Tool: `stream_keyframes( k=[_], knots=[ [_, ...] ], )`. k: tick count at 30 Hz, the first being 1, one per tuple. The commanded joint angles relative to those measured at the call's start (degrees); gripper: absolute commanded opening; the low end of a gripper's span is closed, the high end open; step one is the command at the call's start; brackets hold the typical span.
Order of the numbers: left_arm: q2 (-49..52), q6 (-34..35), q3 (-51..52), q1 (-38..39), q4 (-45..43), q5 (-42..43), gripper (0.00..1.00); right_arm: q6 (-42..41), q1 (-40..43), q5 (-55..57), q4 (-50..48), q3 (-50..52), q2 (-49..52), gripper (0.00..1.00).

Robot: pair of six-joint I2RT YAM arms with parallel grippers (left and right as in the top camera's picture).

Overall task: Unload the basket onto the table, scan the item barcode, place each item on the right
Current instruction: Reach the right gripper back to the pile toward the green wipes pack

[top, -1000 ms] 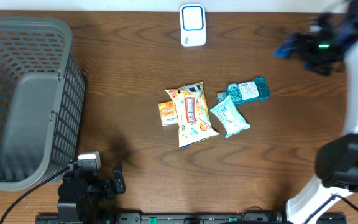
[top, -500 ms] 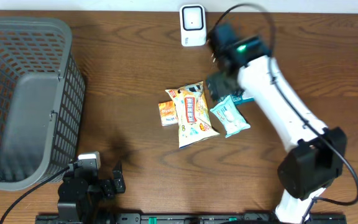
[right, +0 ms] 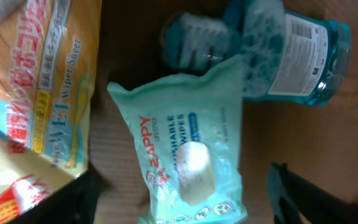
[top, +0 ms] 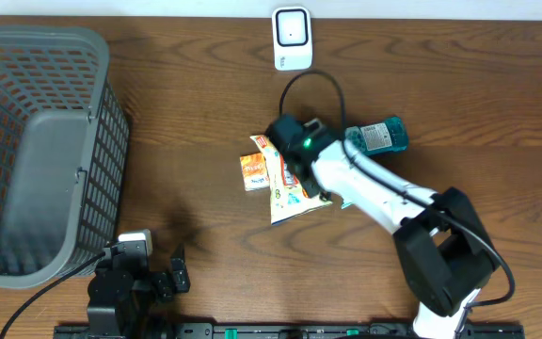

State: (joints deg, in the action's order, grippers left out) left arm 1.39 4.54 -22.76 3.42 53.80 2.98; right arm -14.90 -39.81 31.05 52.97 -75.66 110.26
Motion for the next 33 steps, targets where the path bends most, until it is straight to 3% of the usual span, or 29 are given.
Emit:
stream_keyframes(
  k=[1,21,26,29,32,33],
  knots=[
    [-0.04,0.5,0.22,-0.24,0.15,-0.48,1.0,-1.4,-2.08,9.55,-3.54,3.74,0.66,0.75],
    [-0.04,0.48,0.22,-0.24,0.15,-0.48,1.0,-1.64,-2.64,15.43,-10.21,9.03,5.46,0.56],
    [-0.04,0.48,0.22,-0.24,0.15,-0.48,1.0,-3.23,-2.89,17.05,-9.09,9.03,11.89,0.44],
    [-0.04,0.5,0.22,-0.24,0.15,-0.48,1.0,-8.52,-3.06,21.62,-6.19,9.03,15.13,0.37],
    [-0.04,0.5,0.22,-0.24,0.15,-0.48,1.0,-11.32,-3.04,22.21,-4.7,9.03,16.41,0.15],
    [-0.04,0.5,0.22,-0.24,0.15,-0.48,1.0,-11.32,-3.04,21.46,-4.72,9.03,16.41,0.11]
  ],
)
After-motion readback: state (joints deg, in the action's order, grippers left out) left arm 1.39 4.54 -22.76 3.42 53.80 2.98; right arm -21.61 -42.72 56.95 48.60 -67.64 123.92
